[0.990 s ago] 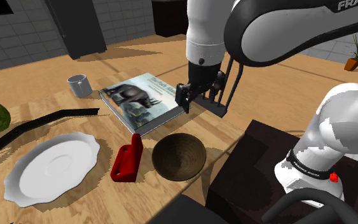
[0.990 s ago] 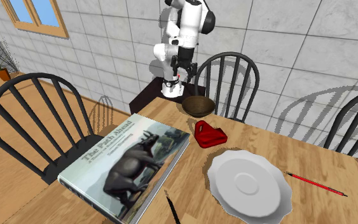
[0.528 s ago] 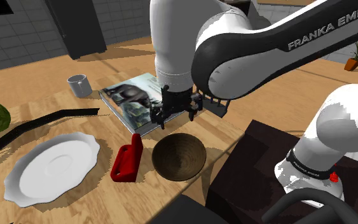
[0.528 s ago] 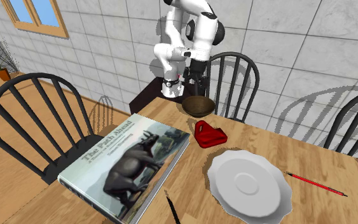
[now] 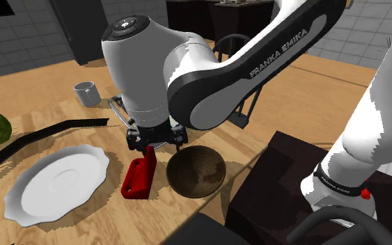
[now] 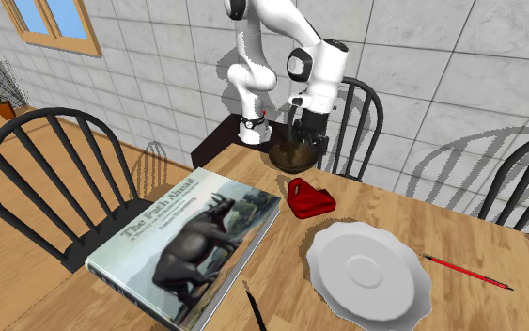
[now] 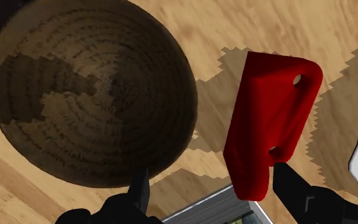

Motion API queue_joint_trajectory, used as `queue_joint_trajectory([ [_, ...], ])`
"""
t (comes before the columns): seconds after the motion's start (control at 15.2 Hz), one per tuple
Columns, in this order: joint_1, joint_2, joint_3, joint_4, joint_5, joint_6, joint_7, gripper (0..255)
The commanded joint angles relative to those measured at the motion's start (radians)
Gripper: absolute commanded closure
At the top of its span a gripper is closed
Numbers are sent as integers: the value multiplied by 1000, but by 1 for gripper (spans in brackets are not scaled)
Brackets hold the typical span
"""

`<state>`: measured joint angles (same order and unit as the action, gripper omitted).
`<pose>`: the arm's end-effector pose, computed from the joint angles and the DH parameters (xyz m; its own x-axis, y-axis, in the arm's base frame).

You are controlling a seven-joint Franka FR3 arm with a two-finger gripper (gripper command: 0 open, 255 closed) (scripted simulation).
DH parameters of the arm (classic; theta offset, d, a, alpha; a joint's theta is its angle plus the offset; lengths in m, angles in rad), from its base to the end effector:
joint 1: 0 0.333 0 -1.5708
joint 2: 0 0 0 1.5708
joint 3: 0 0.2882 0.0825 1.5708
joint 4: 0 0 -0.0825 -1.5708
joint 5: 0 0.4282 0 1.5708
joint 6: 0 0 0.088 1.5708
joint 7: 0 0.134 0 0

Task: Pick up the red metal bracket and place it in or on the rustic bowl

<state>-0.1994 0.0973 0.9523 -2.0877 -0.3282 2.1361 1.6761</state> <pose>0.4467 0.3889 0.3197 0.7187 -0.6672 0.1958 -0.6800 -0.7332 -0.0022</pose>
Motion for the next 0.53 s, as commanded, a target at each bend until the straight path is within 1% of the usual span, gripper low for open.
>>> queue_joint_trajectory([
  [0.0,52,141,-15,84,-142,-24,153,0],
  [0.13,130,247,-64,175,-228,-57,250,0],
  [0.2,159,281,-84,209,-251,-69,279,0],
  [0.46,171,310,-108,192,-282,-33,297,0],
])
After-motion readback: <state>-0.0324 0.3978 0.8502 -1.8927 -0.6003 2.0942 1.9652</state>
